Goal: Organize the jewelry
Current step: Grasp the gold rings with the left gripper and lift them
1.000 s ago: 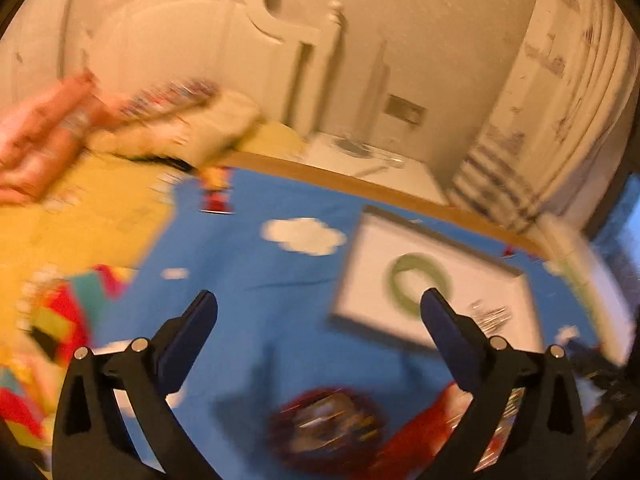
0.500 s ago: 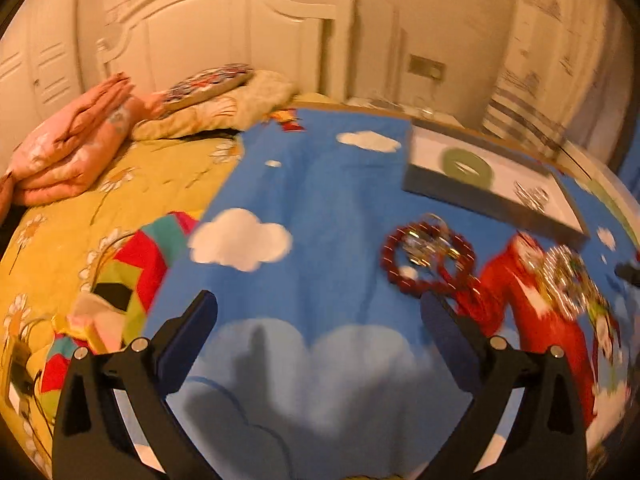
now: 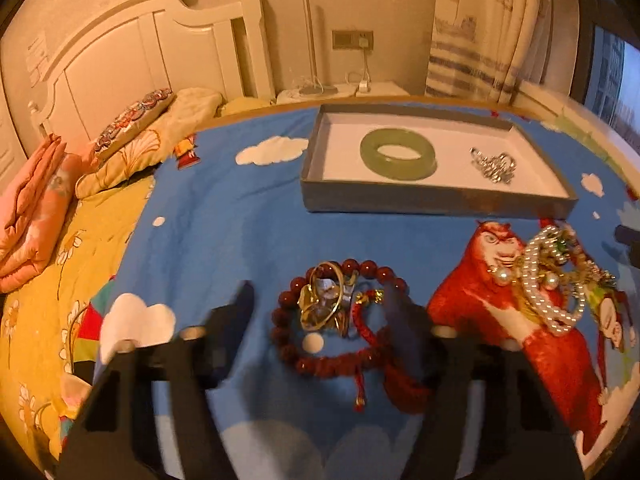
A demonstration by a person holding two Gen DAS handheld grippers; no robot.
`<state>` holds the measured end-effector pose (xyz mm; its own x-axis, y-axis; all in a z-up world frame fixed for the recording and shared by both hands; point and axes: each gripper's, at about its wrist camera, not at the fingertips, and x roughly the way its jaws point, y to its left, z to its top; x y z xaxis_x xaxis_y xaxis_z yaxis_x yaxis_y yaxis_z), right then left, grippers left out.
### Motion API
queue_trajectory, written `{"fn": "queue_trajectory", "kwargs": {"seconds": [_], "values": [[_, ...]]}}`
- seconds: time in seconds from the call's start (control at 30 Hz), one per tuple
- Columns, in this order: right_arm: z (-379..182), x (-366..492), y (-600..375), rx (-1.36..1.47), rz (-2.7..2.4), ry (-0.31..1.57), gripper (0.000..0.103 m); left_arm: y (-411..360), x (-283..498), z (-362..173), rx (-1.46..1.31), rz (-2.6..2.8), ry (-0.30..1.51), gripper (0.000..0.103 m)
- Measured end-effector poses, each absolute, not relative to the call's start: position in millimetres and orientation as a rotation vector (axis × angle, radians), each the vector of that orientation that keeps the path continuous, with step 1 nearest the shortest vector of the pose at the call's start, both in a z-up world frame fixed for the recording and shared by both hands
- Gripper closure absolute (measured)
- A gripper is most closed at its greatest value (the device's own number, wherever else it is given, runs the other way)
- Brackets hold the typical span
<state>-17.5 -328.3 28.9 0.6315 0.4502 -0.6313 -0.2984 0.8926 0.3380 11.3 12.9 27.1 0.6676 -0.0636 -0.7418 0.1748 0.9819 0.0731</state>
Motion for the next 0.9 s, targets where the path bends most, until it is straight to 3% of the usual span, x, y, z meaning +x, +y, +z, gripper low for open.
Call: {"fn": "queue_trajectory", "kwargs": {"seconds": [0.03,0.1,0.3,0.47,0.9], "values": [[31.6,-19.3,-324.7,0.196,0.44,0.771,0.019,13.7,14.4,24.8,0.14,-0.141,0.842,0.071],[35.7,-21.8,-318.2,0.178,0.458,0.762,0.019,13.4,18.2,19.8,0.141,-0.144,0.853,0.079],[42.5,-25.7,-271.7,0.079,0.556,0.752,0.02,35.0,-3.2,41.8,0.017,-0.178,0.716,0.08],[42.2,-18.1,-224.9,0.068,0.682,0.787,0.028,69.1,-30.5,57.8,-0.063,-0.1,0.653,0.08],[30.5,52.2,-121.2,0.056,0.738,0.908,0.06,114.5,-43.5,19.5,-0.106,0.072,0.762,0.08]]}}
